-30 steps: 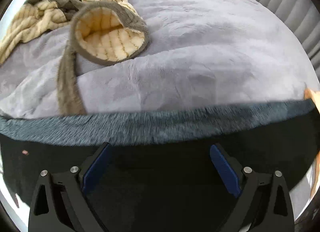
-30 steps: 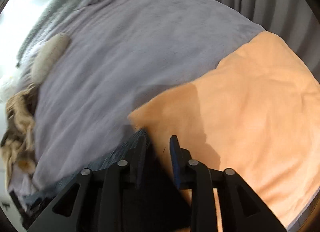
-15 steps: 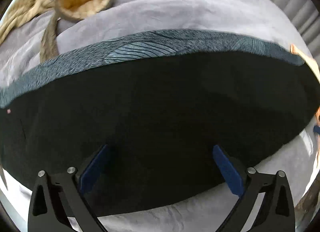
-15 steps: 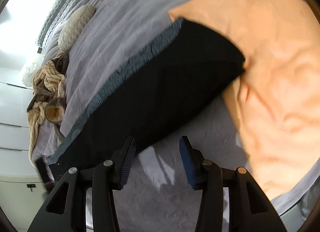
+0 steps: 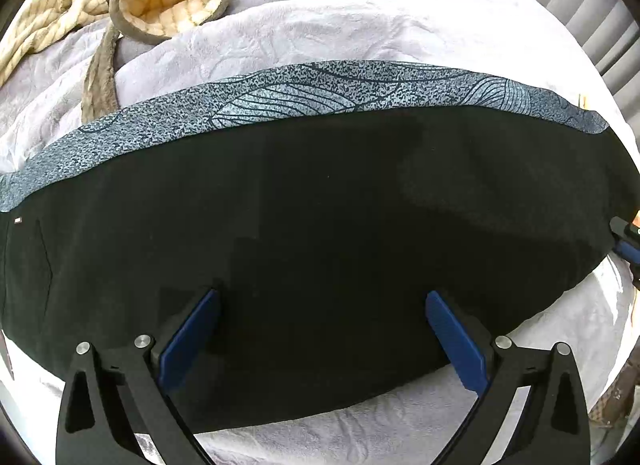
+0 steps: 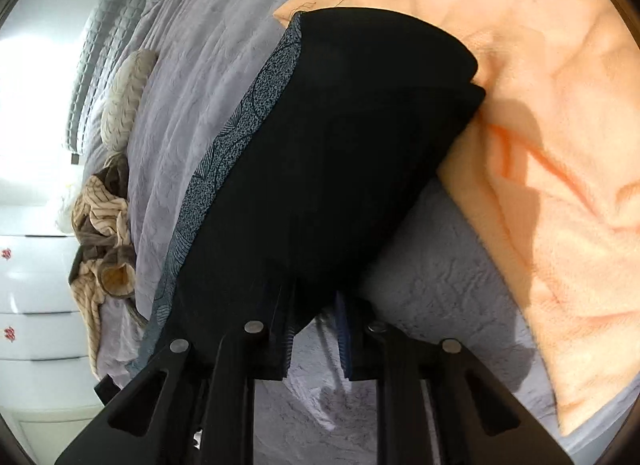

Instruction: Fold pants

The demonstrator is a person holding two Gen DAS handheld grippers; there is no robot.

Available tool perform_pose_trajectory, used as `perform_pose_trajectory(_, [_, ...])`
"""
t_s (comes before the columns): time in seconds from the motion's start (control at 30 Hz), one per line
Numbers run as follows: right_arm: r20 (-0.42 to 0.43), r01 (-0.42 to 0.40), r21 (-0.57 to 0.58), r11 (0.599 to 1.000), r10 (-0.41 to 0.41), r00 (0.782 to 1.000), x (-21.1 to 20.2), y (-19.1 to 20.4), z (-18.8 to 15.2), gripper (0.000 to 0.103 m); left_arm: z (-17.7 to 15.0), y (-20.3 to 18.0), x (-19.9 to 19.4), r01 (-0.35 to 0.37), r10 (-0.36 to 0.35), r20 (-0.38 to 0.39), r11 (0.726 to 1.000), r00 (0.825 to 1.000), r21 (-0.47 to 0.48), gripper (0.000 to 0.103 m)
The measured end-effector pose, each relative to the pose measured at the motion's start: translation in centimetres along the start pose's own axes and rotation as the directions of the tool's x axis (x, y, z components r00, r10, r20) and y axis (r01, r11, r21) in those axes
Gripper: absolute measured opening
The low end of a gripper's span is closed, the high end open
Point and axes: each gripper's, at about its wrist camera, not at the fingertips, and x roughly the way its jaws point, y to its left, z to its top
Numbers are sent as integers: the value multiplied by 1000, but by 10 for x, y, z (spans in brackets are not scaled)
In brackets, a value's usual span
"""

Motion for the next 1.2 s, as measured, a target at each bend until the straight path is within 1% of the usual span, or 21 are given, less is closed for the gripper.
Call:
perform_pose_trajectory(0.1, [23,109,-77,991,-107,994,-8,11,-2,19,4,3,-3,-6,6,-18,1000,1000,0,103])
perform_pose_trajectory(0.17, [29,142,-112,984,-139,990,-13,19,-2,20,6,11,-11,-26,26,-13,1000,1000,-14,103])
perform_pose_trajectory(0.27, [-8,63,-187,980,-66,998,-20,44,-8,25,3,42,-27,-54,55,16,997,998,-54,103])
perform_pose_trajectory(0.33, [-43,14,-262,965,-26,999,-19,66,-20,35,-2,71,-32,-105,106,12,991,994,-82,103])
perform_pose_trajectory(0.37, [-67,-14,-297,955,-6,998,-15,78,-28,40,-5,85,-32,-129,130,4,986,991,-102,103])
perform_pose_trajectory(0.43, [-147,-89,-350,932,39,988,2,103,-52,42,-12,117,-32,-181,180,-20,971,983,-156,103])
perform_pose_trajectory(0.47, [-221,-144,-385,912,61,973,19,123,-72,42,-15,130,-32,-199,198,-25,963,980,-182,103])
perform_pose_trajectory(0.53, [-288,-189,-409,893,70,955,36,137,-101,42,-22,154,-32,-238,237,-31,947,971,-218,103])
perform_pose_trajectory(0.6, [-391,-262,-407,875,92,916,64,157,-137,42,-28,172,-24,-253,248,-53,939,967,-232,103])
perform_pose_trajectory(0.67, [-453,-302,-372,878,113,884,86,166,-157,42,-34,183,-18,-205,199,-50,944,979,-257,103])
perform_pose_trajectory(0.7, [-502,-328,-332,884,128,855,103,168,-169,42,-35,183,-18,-197,194,-39,948,980,-251,103])
perform_pose_trajectory(0.73, [-529,-339,-305,890,138,838,112,169,-177,42,-35,180,-17,-204,202,-34,951,979,-232,103])
perform_pose_trajectory(0.77, [-563,-349,-251,903,157,811,131,172,-189,42,-35,178,-17,-211,210,-28,953,977,-216,103])
perform_pose_trajectory(0.83, [-577,-349,-210,913,173,799,143,171,-195,42,-35,179,-17,-204,205,-20,956,979,-210,103])
perform_pose_trajectory(0.87, [-574,-338,-190,922,175,800,151,170,-195,42,-37,171,-23,-194,195,-16,958,981,-213,103])
perform_pose_trajectory(0.97, [-544,-272,-130,953,161,823,166,159,-185,42,-47,167,-28,-179,181,-5,966,983,-184,103])
perform_pose_trajectory(1.0, [-531,-272,-97,958,181,828,168,156,-182,41,-50,166,-30,-180,182,0,969,983,-168,103])
perform_pose_trajectory(1.03, [-518,-273,-75,959,196,833,168,153,-179,39,-52,165,-30,-180,183,3,971,983,-156,103])
perform_pose_trajectory(1.07, [-499,-258,-80,963,186,846,166,151,-177,25,-54,162,-32,-181,183,7,973,983,-141,103])
perform_pose_trajectory(1.1, [-489,-227,-94,969,154,858,167,150,-178,21,-58,159,-32,-184,186,10,975,982,-125,103])
perform_pose_trajectory(1.2, [-470,-196,-93,976,131,873,169,147,-180,20,-68,148,-37,-202,203,12,976,979,-86,103])
